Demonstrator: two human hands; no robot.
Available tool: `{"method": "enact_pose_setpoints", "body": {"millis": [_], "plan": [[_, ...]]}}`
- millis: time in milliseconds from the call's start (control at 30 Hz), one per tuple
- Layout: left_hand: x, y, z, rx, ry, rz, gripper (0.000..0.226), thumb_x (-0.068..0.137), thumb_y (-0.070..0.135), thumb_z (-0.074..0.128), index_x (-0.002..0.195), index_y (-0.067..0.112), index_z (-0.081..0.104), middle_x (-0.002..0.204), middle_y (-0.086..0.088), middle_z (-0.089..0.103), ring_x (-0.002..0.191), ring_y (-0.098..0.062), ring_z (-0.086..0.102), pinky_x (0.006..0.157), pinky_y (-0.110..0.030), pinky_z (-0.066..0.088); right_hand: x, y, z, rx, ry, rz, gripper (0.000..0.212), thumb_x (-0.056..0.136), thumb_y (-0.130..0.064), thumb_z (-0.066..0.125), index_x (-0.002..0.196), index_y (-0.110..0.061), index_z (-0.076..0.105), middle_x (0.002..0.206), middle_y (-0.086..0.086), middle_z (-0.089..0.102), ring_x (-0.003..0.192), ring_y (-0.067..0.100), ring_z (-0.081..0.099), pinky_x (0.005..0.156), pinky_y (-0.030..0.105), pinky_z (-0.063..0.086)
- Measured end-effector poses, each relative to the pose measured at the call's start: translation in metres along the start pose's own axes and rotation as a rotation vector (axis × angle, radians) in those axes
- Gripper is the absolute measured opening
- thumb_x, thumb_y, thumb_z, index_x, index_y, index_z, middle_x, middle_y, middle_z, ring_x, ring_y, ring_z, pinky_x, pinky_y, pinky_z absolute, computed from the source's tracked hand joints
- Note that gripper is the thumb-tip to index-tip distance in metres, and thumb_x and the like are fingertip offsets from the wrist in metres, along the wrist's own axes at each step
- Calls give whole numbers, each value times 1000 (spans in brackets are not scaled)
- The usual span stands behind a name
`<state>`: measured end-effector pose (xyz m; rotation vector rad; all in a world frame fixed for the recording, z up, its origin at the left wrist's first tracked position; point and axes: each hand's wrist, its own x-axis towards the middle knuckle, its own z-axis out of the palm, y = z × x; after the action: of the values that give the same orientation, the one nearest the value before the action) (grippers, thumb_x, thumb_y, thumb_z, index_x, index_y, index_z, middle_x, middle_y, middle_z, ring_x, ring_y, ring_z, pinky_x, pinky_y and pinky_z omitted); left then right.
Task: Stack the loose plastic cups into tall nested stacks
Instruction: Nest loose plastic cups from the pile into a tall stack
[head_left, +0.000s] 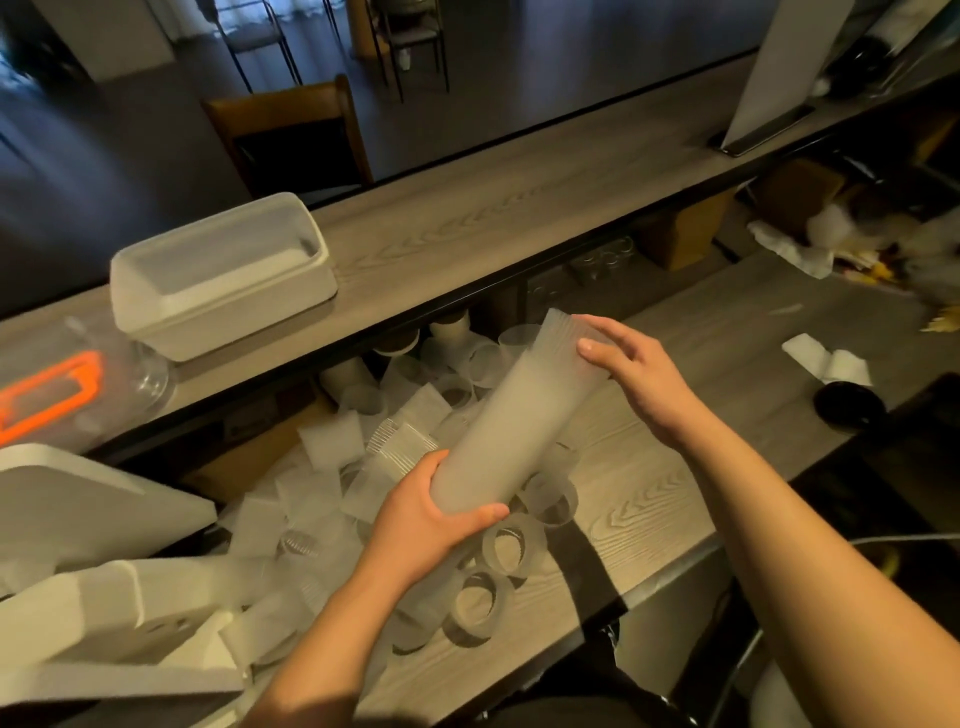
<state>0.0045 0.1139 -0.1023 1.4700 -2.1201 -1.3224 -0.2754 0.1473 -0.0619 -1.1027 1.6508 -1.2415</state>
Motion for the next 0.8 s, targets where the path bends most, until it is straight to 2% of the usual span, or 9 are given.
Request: {"method": "enact_pose_setpoints", "body": {"millis": [167, 267, 333, 433, 500, 567, 633, 700, 800], "plan": [[-15, -14, -7, -11, 11, -12, 96, 48, 78, 76, 131, 38, 47, 114, 22, 55, 100, 0, 56, 81, -30, 55, -14, -7, 31, -52, -54, -5, 67, 82, -59, 58, 143, -31, 50, 138, -10, 53, 122, 1, 49, 90, 18, 41], [-21, -19, -10, -46, 25, -16, 91, 51, 76, 78, 129, 39, 48, 113, 22, 55, 100, 0, 56, 82, -34, 56, -18, -7, 52, -73, -58, 3, 71, 81, -70, 52, 140, -31, 53, 133, -12, 56, 120, 0, 52, 98, 25, 43], [-24, -24, -12, -59, 18, -19, 85, 53, 73, 80, 124, 39, 49, 111, 21, 57, 98, -1, 58, 81, -34, 56, -19, -5, 61, -55, -132, 44, 78, 80, -79, 44, 140, -31, 54, 135, -13, 57, 123, 2, 53, 107, 33, 41], [-29, -36, -13, -158, -26, -57, 92, 48, 76, 79, 125, 37, 49, 114, 16, 59, 100, -5, 60, 83, -37, 57, -17, -9, 67, 104, -214, 138, 91, 77, -88, 37, 143, -27, 52, 142, -8, 54, 130, 8, 50, 107, 34, 41], [-32, -43, -13, -286, -22, -87, 95, 47, 76, 79, 128, 38, 49, 117, 13, 61, 101, -8, 63, 85, -41, 58, -14, -6, 70, 167, -146, 163, 79, 80, -82, 38, 138, -31, 50, 138, -4, 55, 126, 12, 53, 105, 35, 45], [-34, -46, -14, -408, 27, -109, 85, 47, 72, 79, 122, 43, 52, 117, 11, 64, 102, -11, 65, 87, -45, 58, -12, 8, 73, 164, -29, 203, 58, 88, -71, 40, 131, -33, 49, 128, -1, 59, 118, 17, 57, 103, 39, 48], [-36, -47, -17, -488, 68, -118, 76, 48, 69, 78, 115, 46, 52, 116, 9, 65, 102, -13, 66, 86, -44, 57, -13, 30, 74, 103, 86, 259, 48, 96, -61, 44, 128, -26, 54, 116, 0, 62, 108, 18, 59, 96, 38, 50], [-38, -48, -20, -515, 91, -114, 73, 48, 68, 76, 113, 45, 52, 114, 9, 65, 101, -12, 66, 82, -37, 57, -20, 53, 74, 15, 145, 307, 50, 96, -54, 54, 131, -19, 56, 115, 0, 62, 105, 14, 60, 89, 32, 50], [-41, -50, -21, -529, 108, -116, 76, 48, 67, 77, 116, 43, 52, 114, 11, 65, 98, -8, 66, 77, -31, 55, -35, 86, 77, -153, 159, 333, 64, 87, -49, 70, 139, -16, 51, 125, 4, 60, 110, 17, 59, 90, 29, 49]]}}
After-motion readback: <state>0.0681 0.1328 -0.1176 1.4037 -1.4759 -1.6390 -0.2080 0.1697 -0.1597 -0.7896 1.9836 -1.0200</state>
